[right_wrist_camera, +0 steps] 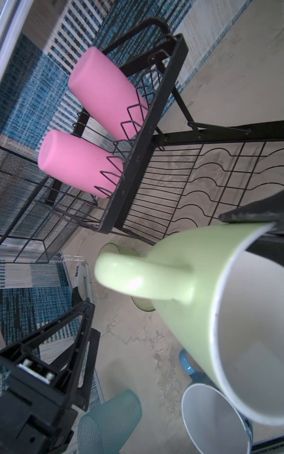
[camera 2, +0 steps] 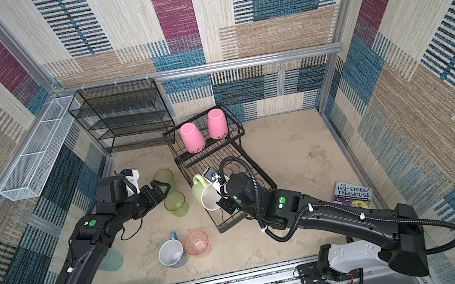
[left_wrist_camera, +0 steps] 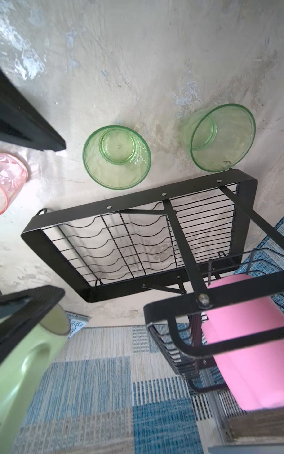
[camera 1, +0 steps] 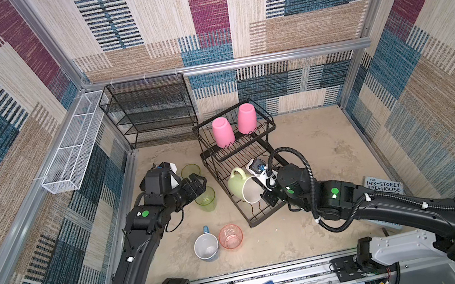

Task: Load cups into a dish rack
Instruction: Place the cup upside down at the dish rack.

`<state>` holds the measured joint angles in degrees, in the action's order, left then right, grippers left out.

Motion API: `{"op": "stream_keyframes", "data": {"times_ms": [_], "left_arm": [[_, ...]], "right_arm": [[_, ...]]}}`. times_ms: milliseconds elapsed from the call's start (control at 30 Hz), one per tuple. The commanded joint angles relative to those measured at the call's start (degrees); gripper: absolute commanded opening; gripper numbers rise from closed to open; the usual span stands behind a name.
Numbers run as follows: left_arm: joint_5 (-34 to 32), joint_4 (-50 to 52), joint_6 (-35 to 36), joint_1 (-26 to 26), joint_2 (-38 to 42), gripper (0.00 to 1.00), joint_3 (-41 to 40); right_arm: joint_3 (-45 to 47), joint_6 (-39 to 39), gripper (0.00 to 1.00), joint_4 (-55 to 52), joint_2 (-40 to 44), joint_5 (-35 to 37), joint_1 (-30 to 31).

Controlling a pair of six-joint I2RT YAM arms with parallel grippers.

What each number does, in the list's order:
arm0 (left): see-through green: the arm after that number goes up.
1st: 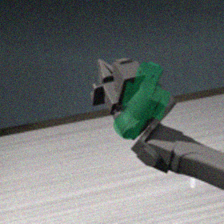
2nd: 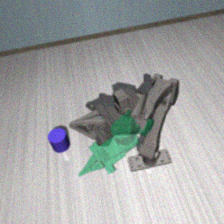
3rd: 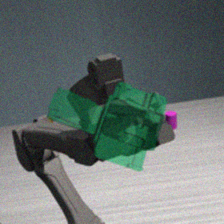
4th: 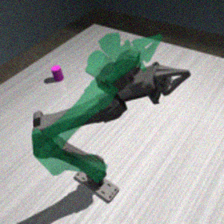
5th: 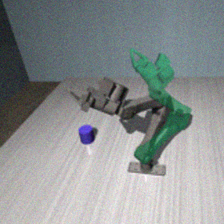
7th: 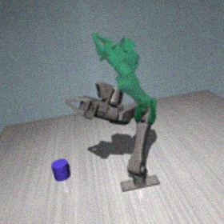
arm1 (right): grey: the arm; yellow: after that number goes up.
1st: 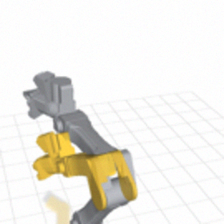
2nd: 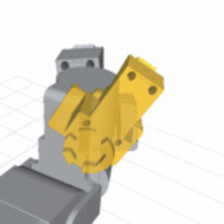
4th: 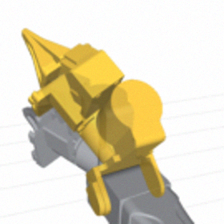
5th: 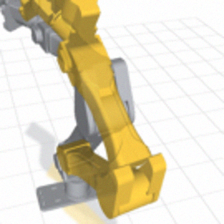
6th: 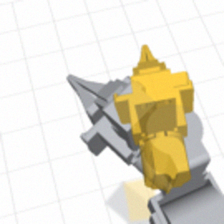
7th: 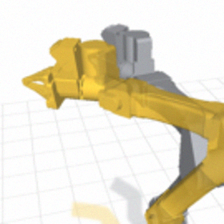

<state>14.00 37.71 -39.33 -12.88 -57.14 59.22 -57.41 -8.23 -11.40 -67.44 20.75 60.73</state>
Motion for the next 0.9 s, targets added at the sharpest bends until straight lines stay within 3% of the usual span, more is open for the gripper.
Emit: {"op": "stream_keyframes", "data": {"times_ms": [0, 400, 867], "left_arm": [[-0.7, 4.0, -2.7, 0.1, 0.5, 0.9, 2.4], [-6.9, 22.6, -4.2, 1.8, -6.1, 0.9, 17.1], [-6.5, 27.8, -13.5, 3.1, -8.7, 0.87, 21.6]], "right_arm": [[2.2, -3.3, 0.0, 15.3, 0.5, -2.2, 0.1], [10.1, -8.4, 0.0, 36.1, -4.2, -8.5, 0.1], [5.9, -16.7, 0.0, 41.2, -16.7, -4.8, 1.5]]}}
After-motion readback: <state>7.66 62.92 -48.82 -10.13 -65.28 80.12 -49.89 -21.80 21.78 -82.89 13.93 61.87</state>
